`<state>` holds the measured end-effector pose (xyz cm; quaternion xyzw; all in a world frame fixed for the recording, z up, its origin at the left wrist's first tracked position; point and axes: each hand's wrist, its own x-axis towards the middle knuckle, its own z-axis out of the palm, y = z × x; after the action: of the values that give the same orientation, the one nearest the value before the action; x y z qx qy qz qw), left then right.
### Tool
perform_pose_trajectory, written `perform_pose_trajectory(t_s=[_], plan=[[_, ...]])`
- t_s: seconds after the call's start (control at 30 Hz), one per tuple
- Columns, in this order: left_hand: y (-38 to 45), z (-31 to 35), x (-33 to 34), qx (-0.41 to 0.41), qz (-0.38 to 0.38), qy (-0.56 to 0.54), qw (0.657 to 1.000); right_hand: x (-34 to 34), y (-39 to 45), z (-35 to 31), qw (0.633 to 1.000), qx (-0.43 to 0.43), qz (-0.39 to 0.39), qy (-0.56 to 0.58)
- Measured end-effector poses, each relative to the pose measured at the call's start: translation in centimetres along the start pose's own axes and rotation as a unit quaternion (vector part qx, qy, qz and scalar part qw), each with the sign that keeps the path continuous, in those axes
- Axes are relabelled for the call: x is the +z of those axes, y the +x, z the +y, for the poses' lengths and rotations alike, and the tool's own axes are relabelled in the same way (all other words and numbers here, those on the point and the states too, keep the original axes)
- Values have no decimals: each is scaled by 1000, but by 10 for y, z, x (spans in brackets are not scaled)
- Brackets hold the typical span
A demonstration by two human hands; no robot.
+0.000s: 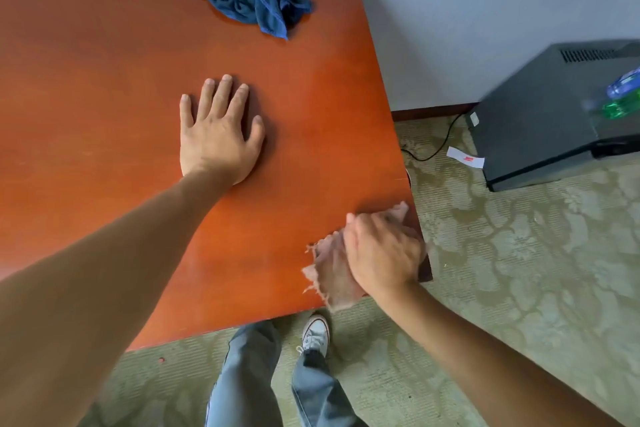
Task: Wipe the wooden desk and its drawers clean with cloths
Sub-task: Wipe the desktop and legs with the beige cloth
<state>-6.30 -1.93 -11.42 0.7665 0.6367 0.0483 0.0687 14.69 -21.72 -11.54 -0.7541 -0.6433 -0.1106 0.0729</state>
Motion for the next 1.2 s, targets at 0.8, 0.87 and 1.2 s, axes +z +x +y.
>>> perform_pose_trajectory(t_s=[0.8, 0.87, 1.2], plan=[[-149, -191, -23, 53, -35, 63, 996, -28, -43, -181, 987, 152, -31, 37], [-150, -192, -24, 52, -31, 59, 996, -35, -74, -238, 992, -29, -61, 107], [-148, -190, -28, 40, -49, 43, 997, 0, 77, -130, 953, 300, -33, -25]])
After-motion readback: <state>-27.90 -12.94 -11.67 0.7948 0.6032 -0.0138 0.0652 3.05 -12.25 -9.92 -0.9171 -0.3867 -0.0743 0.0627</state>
